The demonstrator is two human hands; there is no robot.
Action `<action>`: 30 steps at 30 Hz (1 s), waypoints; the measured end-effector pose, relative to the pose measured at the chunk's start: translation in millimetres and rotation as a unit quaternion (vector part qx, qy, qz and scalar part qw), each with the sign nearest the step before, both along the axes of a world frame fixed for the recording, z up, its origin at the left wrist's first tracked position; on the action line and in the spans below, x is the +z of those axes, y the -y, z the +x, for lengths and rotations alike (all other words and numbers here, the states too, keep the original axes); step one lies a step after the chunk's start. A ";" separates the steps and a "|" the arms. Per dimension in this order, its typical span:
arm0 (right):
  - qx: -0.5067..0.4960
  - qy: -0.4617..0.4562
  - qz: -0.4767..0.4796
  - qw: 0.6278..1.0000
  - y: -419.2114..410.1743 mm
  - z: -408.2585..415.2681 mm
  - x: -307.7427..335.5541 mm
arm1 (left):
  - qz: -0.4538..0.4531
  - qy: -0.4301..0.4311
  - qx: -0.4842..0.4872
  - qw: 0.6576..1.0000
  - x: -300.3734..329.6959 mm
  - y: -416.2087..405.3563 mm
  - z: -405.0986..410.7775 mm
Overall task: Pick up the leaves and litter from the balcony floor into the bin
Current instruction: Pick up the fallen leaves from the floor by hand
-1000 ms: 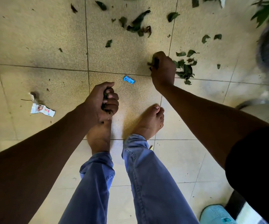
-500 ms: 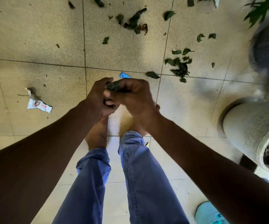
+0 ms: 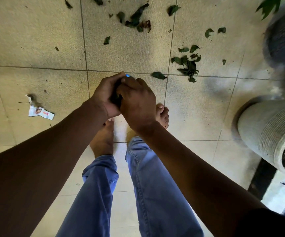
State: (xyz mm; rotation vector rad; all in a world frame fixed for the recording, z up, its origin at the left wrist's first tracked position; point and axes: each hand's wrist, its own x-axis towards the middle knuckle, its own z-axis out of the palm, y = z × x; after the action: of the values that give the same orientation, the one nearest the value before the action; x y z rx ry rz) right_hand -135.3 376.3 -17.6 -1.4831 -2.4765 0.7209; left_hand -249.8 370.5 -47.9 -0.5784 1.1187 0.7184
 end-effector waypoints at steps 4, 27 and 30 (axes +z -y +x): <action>0.043 0.040 0.002 0.998 -4.8 4.6 0.9 | 0.024 0.045 0.022 0.998 5.4 1.6 10.3; -0.111 -0.086 -0.108 0.984 -57.5 56.7 -30.3 | -0.033 -0.006 0.025 0.999 -16.9 -9.5 17.0; -0.099 0.080 -0.102 0.987 -62.6 80.6 -74.8 | -0.042 -0.007 0.013 0.999 -17.1 -8.9 14.8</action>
State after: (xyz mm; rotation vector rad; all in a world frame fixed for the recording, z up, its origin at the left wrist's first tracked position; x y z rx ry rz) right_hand -54.7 438.9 -92.4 -1.8993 -2.3764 0.8692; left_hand -235.0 379.4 -65.0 -0.6610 1.1599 0.7005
